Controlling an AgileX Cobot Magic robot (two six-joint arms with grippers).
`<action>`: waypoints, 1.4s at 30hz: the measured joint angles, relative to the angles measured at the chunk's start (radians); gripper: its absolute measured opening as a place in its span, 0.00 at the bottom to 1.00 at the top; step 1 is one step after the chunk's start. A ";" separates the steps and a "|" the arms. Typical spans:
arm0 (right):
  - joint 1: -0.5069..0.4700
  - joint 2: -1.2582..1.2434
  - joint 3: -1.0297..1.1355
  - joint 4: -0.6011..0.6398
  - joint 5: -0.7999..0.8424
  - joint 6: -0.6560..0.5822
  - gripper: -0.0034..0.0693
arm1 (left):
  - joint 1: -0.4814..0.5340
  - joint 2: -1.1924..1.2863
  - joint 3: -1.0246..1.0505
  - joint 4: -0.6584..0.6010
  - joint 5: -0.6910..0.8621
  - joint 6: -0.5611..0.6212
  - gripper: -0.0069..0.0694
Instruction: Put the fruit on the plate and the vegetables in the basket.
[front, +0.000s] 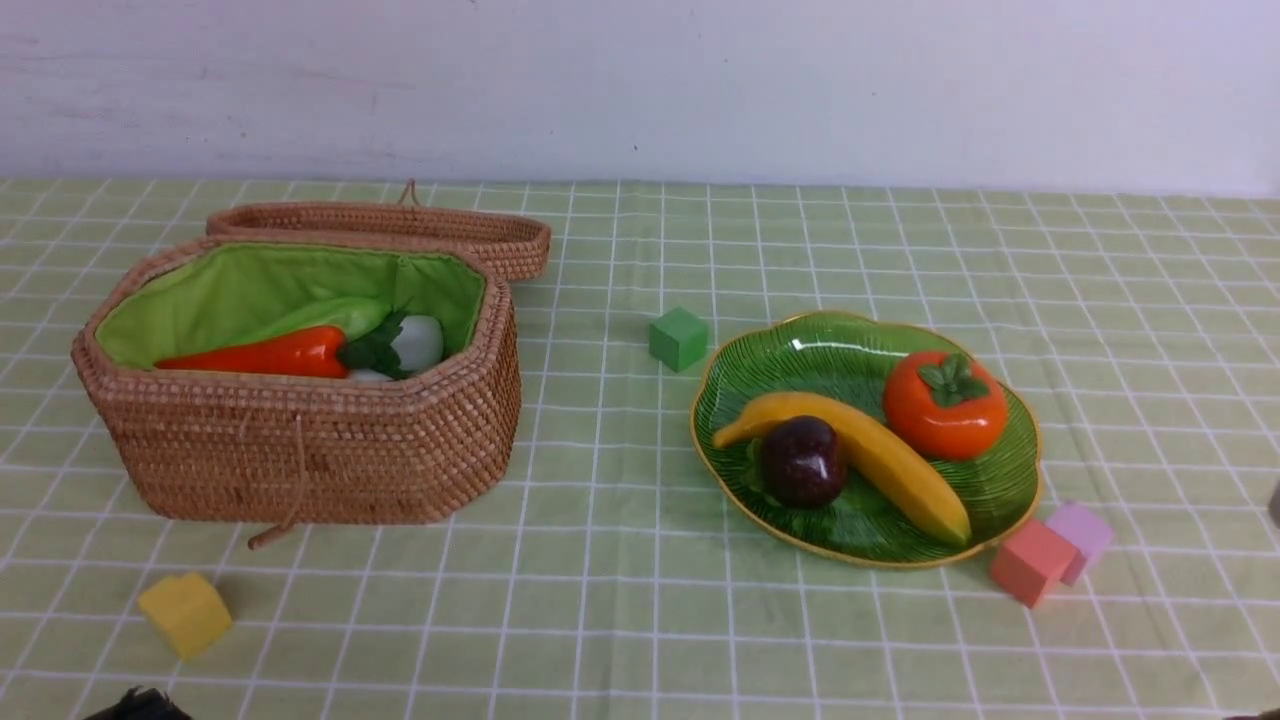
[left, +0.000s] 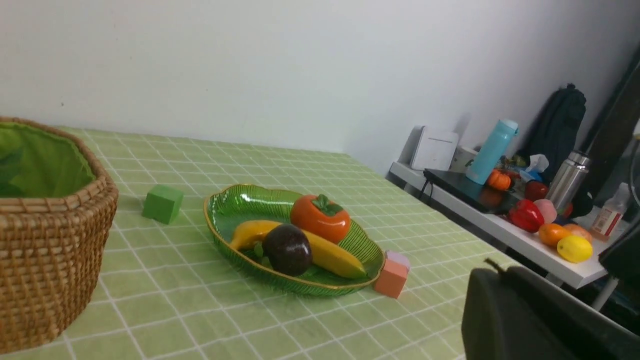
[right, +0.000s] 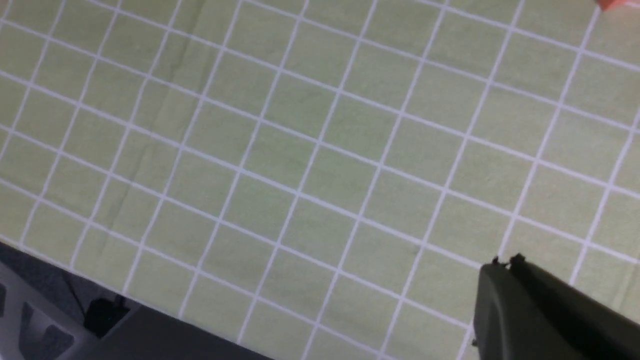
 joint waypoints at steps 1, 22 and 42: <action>0.000 -0.017 0.010 -0.004 -0.003 0.000 0.06 | 0.000 0.000 0.000 0.000 0.013 0.000 0.07; -0.206 -0.247 0.110 -0.035 -0.153 -0.164 0.08 | 0.000 0.000 0.000 0.000 0.111 -0.003 0.07; -0.688 -0.798 0.844 0.183 -0.721 -0.403 0.08 | 0.000 0.000 0.000 0.000 0.112 -0.003 0.08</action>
